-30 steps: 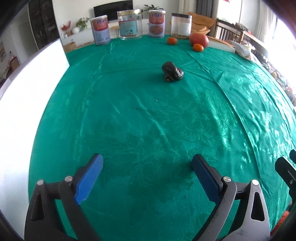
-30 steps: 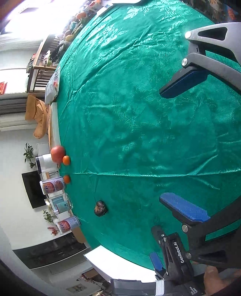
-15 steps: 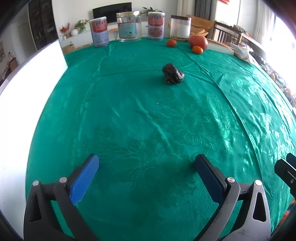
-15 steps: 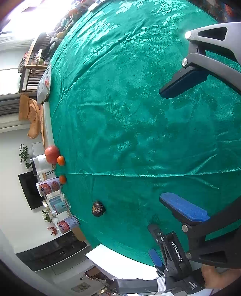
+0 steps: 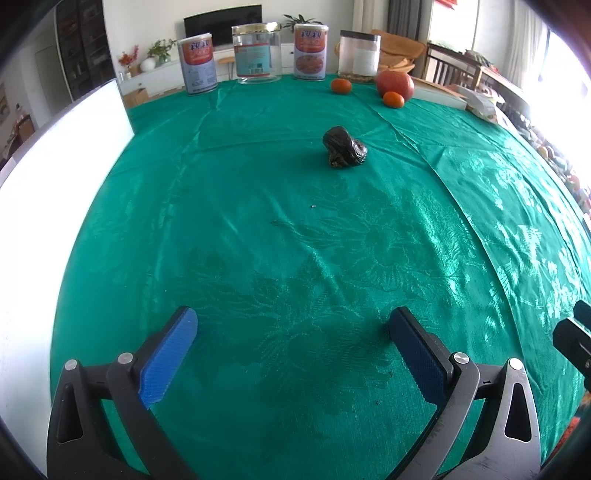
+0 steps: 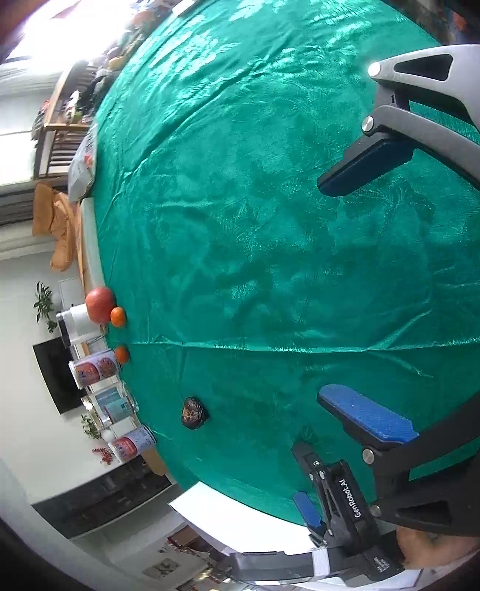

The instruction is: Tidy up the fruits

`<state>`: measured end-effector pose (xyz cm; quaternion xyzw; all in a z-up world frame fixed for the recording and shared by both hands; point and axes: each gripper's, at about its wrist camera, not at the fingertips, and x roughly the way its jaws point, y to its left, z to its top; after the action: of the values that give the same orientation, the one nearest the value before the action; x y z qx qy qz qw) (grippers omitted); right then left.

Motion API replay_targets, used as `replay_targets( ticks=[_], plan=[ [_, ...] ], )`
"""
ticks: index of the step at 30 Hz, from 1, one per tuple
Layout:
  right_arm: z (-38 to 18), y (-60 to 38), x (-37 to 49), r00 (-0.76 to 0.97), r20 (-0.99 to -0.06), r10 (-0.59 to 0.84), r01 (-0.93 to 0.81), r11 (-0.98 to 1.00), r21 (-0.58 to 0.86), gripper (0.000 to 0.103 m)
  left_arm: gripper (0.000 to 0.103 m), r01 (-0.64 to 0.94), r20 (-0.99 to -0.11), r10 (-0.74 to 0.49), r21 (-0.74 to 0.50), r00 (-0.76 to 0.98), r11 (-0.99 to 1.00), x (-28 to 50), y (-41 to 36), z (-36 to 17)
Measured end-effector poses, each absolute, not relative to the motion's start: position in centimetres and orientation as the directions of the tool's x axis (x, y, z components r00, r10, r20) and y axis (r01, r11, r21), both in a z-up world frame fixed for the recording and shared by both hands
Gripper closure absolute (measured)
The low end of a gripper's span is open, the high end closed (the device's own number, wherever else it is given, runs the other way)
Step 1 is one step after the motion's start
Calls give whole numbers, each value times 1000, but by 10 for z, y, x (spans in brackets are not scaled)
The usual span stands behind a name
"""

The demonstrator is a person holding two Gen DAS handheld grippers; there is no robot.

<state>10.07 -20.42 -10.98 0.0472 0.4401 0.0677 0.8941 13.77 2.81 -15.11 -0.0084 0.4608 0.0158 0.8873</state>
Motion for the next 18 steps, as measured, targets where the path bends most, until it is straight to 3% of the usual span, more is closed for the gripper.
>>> replay_targets(
  ticks=[8,13,18],
  plan=[
    [-75,-191,80,745,-658,105,-159,987,-23,2,1,-36,-818,21,1,575,999,138,28,-151],
    [-61,-182,53,831,-554,58,-92,995,-34,2,0,-36,-817,16,-6,576,999,137,28,-150],
    [-49,-144,20,902,-428,-53,-38,979,-201,1,0,-34,-818,17,-3,575,999,137,29,-151]
  ],
)
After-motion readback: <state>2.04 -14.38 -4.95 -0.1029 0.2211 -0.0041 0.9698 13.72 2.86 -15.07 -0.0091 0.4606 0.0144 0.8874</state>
